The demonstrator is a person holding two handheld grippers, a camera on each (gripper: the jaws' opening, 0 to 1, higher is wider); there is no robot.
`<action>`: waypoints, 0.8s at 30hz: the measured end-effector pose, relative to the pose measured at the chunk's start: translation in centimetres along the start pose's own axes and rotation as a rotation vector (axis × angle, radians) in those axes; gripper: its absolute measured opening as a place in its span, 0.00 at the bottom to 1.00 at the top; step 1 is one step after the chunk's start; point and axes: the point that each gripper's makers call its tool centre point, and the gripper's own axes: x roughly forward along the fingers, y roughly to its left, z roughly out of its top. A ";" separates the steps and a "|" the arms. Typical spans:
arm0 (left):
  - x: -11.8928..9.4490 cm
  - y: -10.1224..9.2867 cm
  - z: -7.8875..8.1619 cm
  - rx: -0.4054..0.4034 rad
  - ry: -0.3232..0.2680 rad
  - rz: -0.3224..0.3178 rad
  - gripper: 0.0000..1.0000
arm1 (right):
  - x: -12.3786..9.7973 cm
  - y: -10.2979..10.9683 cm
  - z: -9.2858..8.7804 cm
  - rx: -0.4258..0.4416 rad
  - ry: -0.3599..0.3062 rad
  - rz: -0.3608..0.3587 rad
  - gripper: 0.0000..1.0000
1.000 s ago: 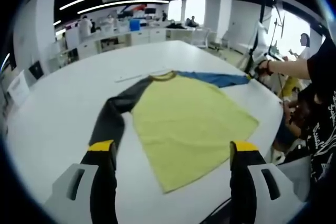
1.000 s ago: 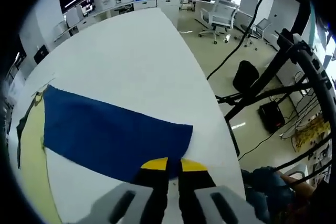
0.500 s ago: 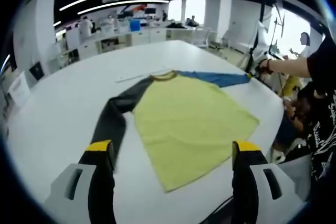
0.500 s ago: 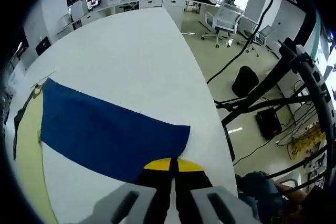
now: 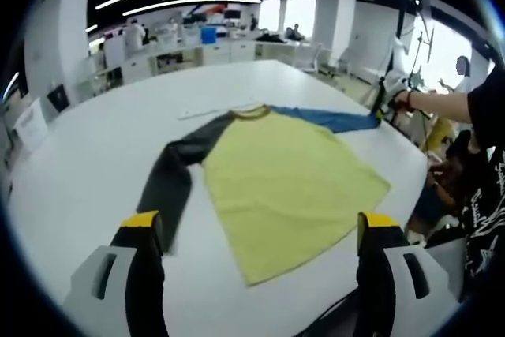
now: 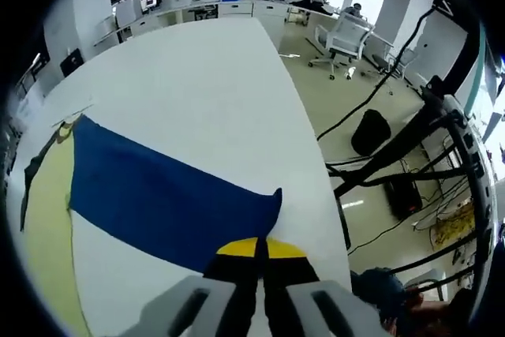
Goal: Fold the garment on the visible template until the final outline fits inside the template.
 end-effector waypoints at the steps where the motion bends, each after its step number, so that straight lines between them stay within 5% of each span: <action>1: 0.0 0.0 0.0 0.000 0.001 0.000 1.00 | -0.2 0.2 0.2 -0.004 -0.004 0.001 0.00; 11: -0.3 -0.4 -0.4 -0.005 0.013 -0.031 0.99 | -1.5 2.7 2.2 -0.025 -0.014 0.040 0.00; 24: -0.2 -0.5 -0.6 -0.001 0.010 -0.056 0.99 | -4.2 9.2 4.6 -0.111 -0.066 0.136 0.00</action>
